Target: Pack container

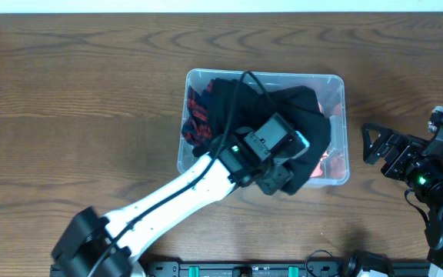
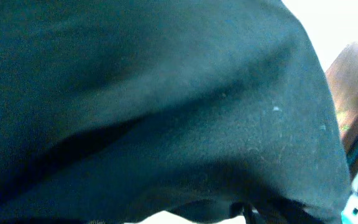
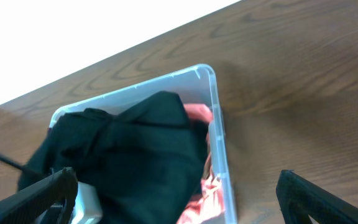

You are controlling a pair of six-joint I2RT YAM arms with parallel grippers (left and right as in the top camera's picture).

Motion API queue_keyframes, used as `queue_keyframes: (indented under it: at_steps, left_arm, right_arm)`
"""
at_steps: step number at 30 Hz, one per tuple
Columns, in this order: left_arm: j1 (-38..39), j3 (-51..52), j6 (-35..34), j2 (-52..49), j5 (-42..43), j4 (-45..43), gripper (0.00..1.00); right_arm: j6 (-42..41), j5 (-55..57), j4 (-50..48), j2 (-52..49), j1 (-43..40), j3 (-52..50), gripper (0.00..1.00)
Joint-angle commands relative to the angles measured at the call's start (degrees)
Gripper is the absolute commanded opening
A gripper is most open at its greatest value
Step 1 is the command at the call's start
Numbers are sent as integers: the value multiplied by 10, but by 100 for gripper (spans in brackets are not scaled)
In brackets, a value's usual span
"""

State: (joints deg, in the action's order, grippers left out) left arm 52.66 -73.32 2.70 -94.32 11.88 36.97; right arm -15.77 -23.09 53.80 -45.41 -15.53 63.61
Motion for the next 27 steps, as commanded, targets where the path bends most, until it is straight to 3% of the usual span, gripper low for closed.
queue_keyframes:
  at_steps: [1,8,12,17,21,27]
  left_arm:
    - [-2,4,-31,-71,-31,-33,56]
    - [-8,3,-95,-120,-82,-45,53]
    - [-10,-10,-112,-63,-115,10,53]
    - [-10,-10,-111,19,-121,3,54]
    - [-10,-10,-104,61,-166,-27,54]
    - [-26,-9,-88,36,-166,-119,54]
  right_arm:
    - [-1,2,0,1,-6,4,99]
    - [0,2,0,1,-6,4,99]
    - [-1,2,0,1,-6,5,99]
    - [-1,2,0,1,-6,5,99]
    - [0,2,0,1,-6,4,99]
    - [-1,2,0,1,-6,5,99]
